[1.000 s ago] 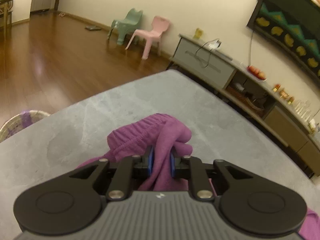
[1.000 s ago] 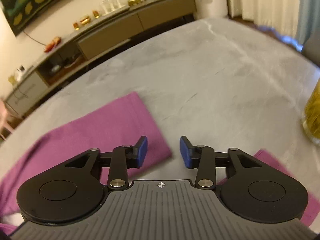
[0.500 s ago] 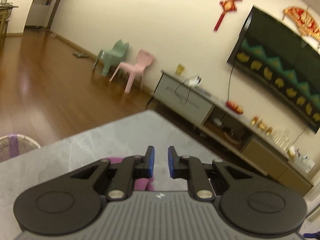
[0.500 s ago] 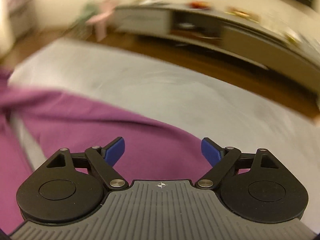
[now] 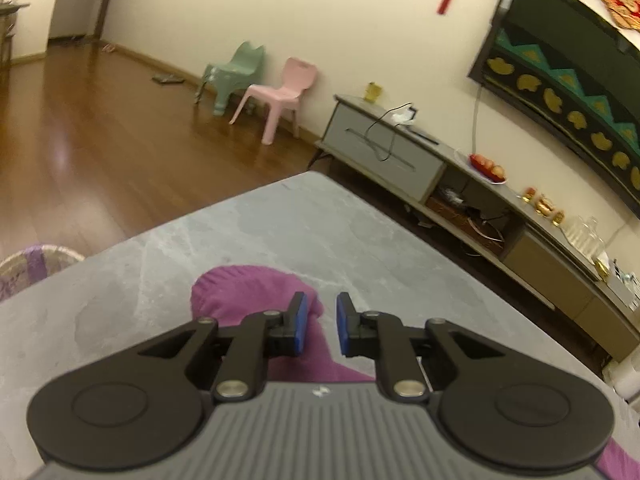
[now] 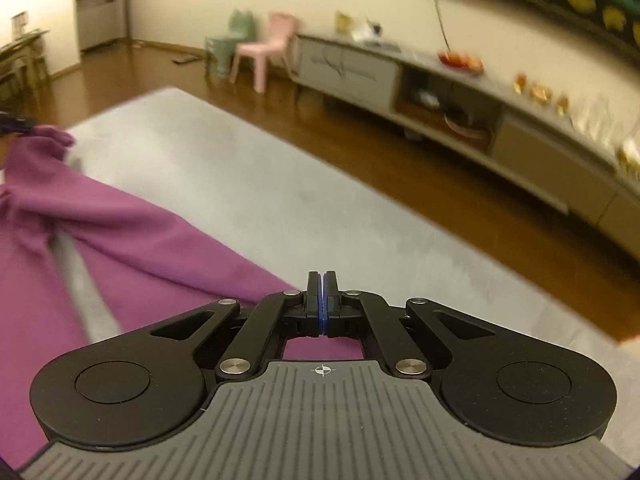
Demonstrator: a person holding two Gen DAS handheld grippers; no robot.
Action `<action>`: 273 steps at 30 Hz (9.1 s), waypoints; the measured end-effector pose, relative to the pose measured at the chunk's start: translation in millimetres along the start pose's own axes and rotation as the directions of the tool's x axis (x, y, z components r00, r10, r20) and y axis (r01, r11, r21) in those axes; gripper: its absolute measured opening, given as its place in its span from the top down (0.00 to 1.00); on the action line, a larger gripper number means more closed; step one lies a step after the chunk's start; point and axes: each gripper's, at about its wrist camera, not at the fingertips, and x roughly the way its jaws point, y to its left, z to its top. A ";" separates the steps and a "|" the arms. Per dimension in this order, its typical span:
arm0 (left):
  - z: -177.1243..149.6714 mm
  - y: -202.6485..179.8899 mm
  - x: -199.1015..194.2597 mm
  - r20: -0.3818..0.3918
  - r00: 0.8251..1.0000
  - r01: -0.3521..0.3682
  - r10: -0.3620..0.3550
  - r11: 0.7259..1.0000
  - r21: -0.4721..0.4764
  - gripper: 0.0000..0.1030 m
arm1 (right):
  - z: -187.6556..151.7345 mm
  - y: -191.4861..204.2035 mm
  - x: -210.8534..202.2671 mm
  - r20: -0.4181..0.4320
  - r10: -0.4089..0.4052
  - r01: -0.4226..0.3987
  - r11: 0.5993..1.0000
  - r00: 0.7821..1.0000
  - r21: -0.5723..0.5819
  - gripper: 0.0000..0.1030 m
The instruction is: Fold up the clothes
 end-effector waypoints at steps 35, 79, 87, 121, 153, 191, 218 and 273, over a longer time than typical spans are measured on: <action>0.4 -24.4 43.1 -0.126 0.989 -0.049 0.073 0.982 0.184 0.35 | -135.7 8.3 -88.4 0.049 -0.155 0.130 0.933 0.987 0.334 0.36; 2.3 -30.5 84.7 -0.154 0.975 -0.100 0.160 0.936 0.338 0.80 | -181.4 -17.3 -81.0 -0.107 -0.444 0.445 0.792 0.890 0.418 0.20; 37.8 17.7 -22.5 0.332 0.872 0.336 -0.358 0.934 0.124 0.86 | -161.8 -10.7 -61.6 -0.132 -0.342 0.367 0.858 0.930 0.359 0.72; 22.0 17.5 36.4 0.039 0.996 0.077 -0.078 0.997 0.009 0.48 | -51.3 -96.8 -52.3 -0.144 -0.557 0.571 0.757 0.818 0.316 1.00; 8.8 13.0 69.1 -0.086 0.996 -0.025 0.031 0.997 0.068 0.40 | -113.5 -124.0 -66.6 -0.211 -0.632 0.641 0.595 0.746 0.484 0.52; 19.5 -26.1 52.0 -0.010 0.989 0.145 -0.145 0.988 0.047 0.45 | -121.8 -95.0 -4.6 -0.425 -0.514 0.660 0.660 0.745 0.360 0.38; 47.3 3.6 30.8 -0.174 0.979 0.078 -0.107 0.983 -0.168 0.51 | -41.8 123.5 -19.4 -0.070 -0.251 0.260 0.924 0.966 0.279 0.32; 17.6 -83.0 107.7 -0.162 0.867 0.443 -0.472 0.877 -0.186 0.44 | 78.4 281.4 99.1 0.117 -0.165 0.201 0.857 0.979 -0.474 0.30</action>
